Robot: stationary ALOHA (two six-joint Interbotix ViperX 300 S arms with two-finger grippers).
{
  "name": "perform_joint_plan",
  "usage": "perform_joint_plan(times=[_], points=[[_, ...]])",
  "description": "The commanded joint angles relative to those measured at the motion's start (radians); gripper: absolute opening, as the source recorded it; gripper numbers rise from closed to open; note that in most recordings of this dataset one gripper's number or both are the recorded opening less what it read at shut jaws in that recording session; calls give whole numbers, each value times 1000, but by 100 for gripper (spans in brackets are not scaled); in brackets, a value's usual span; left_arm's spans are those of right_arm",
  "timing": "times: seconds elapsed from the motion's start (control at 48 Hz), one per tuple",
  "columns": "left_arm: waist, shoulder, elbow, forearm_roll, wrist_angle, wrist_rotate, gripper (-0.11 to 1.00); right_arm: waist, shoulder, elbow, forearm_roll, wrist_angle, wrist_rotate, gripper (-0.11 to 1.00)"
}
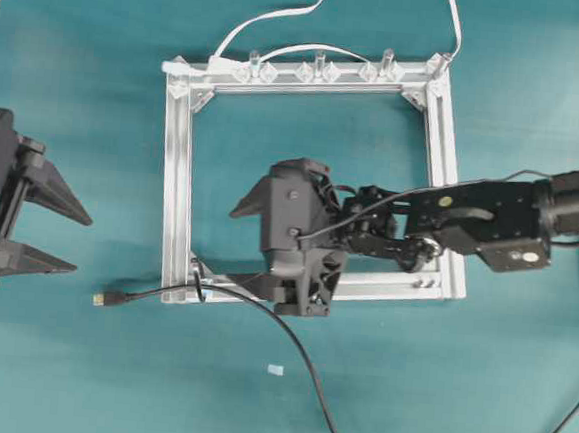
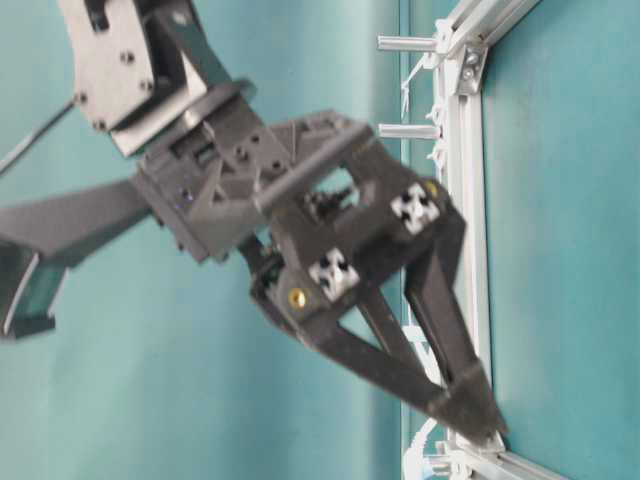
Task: Insert the wire through the string loop located on the left side.
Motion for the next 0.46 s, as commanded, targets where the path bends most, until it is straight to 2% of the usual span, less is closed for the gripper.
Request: perform_joint_plan(times=[0.0,0.437], points=[[12,-20,-2,3,-5,9,74,2,-48,9,-3,-32,2,92],[21,-69,15,2,-3,9,74,0,-54,38,-3,-58,3,92]])
